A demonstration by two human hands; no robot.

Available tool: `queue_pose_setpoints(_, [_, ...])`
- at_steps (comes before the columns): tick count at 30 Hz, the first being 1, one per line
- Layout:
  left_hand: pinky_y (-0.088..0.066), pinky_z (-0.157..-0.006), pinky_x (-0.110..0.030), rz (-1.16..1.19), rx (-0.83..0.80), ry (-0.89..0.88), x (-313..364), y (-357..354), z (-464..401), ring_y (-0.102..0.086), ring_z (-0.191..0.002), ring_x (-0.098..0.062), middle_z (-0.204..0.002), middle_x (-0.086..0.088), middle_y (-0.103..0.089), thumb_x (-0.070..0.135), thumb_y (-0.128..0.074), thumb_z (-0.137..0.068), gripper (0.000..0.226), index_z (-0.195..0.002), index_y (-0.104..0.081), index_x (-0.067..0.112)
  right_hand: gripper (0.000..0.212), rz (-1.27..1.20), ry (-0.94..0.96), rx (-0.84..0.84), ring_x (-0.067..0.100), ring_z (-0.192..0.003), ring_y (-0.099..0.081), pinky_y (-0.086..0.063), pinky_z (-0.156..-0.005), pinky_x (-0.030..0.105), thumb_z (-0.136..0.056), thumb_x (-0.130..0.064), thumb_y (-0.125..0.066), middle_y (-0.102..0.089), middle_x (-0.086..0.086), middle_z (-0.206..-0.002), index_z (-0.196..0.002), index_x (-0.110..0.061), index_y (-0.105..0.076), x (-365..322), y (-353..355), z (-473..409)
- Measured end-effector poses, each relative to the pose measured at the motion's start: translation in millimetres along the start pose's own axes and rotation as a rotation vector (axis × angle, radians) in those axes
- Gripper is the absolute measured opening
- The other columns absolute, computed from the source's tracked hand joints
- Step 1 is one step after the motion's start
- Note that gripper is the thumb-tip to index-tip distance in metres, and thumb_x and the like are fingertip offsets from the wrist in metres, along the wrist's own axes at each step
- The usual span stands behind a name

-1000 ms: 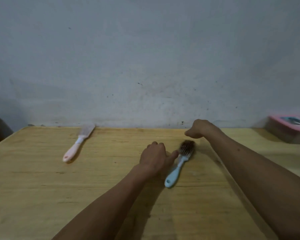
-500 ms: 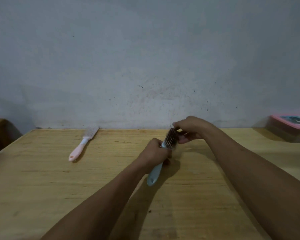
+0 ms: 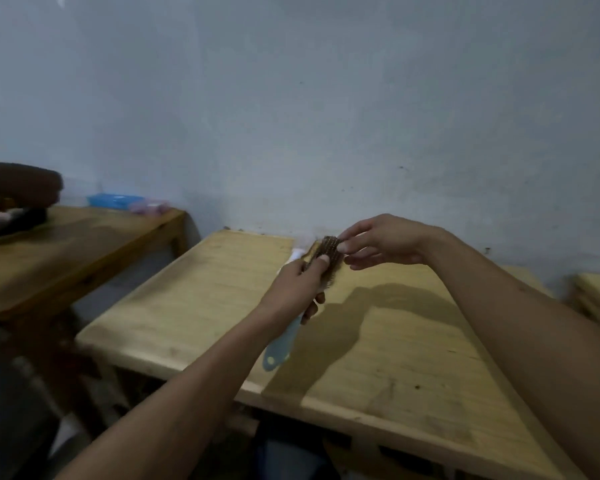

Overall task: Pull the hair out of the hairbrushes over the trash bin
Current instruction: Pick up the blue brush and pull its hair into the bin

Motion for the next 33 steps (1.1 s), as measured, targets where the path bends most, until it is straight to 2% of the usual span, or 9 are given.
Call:
queue_pose_setpoints(4, [-0.034,-0.041,-0.025,-0.014,0.086,0.026,-11.2,65.0,36.8,-0.045,-0.044,-0.02,-0.07,-0.011,-0.061,0.053,-0.054,-0.093,0.045,-0.098,-0.054,0.008,0.03,0.009,0.117,-0.025,0.026,-0.081,-0.073,-0.064,-0.075,0.032,-0.08,0.0,-0.081,-0.072,0.014,-0.087,-0.108,0.003,-0.069,-14.0,-66.3,-21.8])
queue_pose_setpoints(9, [-0.035,-0.041,-0.027,-0.086,0.18,0.053,-33.4,133.6,97.3,-0.046,-0.046,-0.018,-0.073,-0.01,-0.061,0.044,-0.062,-0.092,0.039,-0.106,-0.057,0.008,0.011,0.07,0.224,-0.058,0.021,-0.062,-0.071,-0.064,-0.067,0.028,-0.078,0.002,-0.082,-0.07,0.013,-0.067,-0.087,0.003,-0.075,-24.5,-153.9,-35.1])
queue_pose_setpoints(12, [-0.039,-0.041,-0.027,-0.149,0.238,0.121,-51.6,169.9,133.5,-0.051,-0.05,-0.016,-0.072,-0.007,-0.062,0.05,-0.06,-0.092,0.038,-0.108,-0.06,0.016,0.009,0.109,0.228,-0.118,0.019,-0.057,-0.07,-0.065,-0.065,0.03,-0.08,0.003,-0.08,-0.07,0.011,-0.061,-0.087,0.007,-0.075,-26.1,-210.0,-40.9])
queue_pose_setpoints(16, [-0.038,-0.043,-0.028,-0.125,0.302,0.159,-82.8,211.7,182.7,-0.05,-0.048,-0.014,-0.067,-0.005,-0.056,0.054,-0.057,-0.093,0.041,-0.11,-0.061,0.018,0.005,0.103,0.192,-0.242,0.016,-0.053,-0.069,-0.063,-0.06,0.028,-0.084,0.004,-0.076,-0.07,0.011,-0.062,-0.087,0.008,-0.075,-22.1,-284.3,-43.7])
queue_pose_setpoints(19, [-0.033,-0.042,-0.026,-0.075,0.371,0.198,-115.4,231.0,221.2,-0.046,-0.048,-0.02,-0.066,-0.008,-0.053,0.055,-0.056,-0.093,0.048,-0.109,-0.058,0.01,0.008,0.074,0.118,-0.313,0.019,-0.061,-0.072,-0.065,-0.067,0.031,-0.085,-0.001,-0.075,-0.074,0.016,-0.07,-0.087,0.007,-0.075,-2.8,-335.5,-40.5])
queue_pose_setpoints(22, [-0.031,-0.04,-0.023,0.017,0.461,0.277,-150.2,236.2,259.4,-0.045,-0.062,-0.026,-0.07,-0.006,-0.053,0.058,-0.057,-0.092,0.048,-0.11,-0.06,0.014,0.009,0.076,0.063,-0.352,0.017,-0.063,-0.07,-0.062,-0.064,0.028,-0.086,-0.006,-0.074,-0.074,0.014,-0.073,-0.085,0.003,-0.076,17.6,-378.6,-36.9])
queue_pose_setpoints(25, [-0.03,-0.041,-0.023,0.045,0.563,0.33,-178.1,231.0,292.0,-0.042,-0.052,-0.02,-0.065,-0.004,-0.049,0.06,-0.055,-0.092,0.043,-0.098,-0.06,0.017,0.009,0.115,-0.019,-0.4,0.019,-0.065,-0.068,-0.058,-0.069,0.031,-0.089,-0.008,-0.071,-0.071,0.013,-0.075,-0.09,0.0,-0.075,34.9,-415.7,-32.9])
queue_pose_setpoints(29, [-0.033,-0.041,-0.026,-0.028,0.684,0.417,-208.6,225.2,327.0,-0.046,-0.049,-0.019,-0.064,-0.007,-0.047,0.058,-0.054,-0.092,0.052,-0.094,-0.054,0.006,0.021,0.188,-0.125,-0.411,0.012,-0.052,-0.064,-0.052,-0.045,0.022,-0.09,-0.005,-0.068,-0.069,0.013,-0.075,-0.106,0.009,-0.07,76.3,-456.3,-30.3])
queue_pose_setpoints(33, [-0.043,-0.055,-0.038,-0.239,0.744,0.526,-233.4,227.2,353.0,-0.055,-0.056,-0.017,-0.065,-0.001,-0.055,0.078,-0.047,-0.081,0.069,-0.09,-0.057,0.01,0.022,0.172,-0.205,-0.381,0.014,-0.059,-0.066,-0.054,-0.045,0.022,-0.092,-0.008,-0.066,-0.068,0.012,-0.077,-0.107,0.007,-0.069,111.5,-488.0,-29.4])
Point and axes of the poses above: each hand's wrist, its own z-axis away from the middle knuckle, its own y-axis out of the back of the hand, x = y × z, the point moved 4 cm from there along -z, towards the middle knuckle
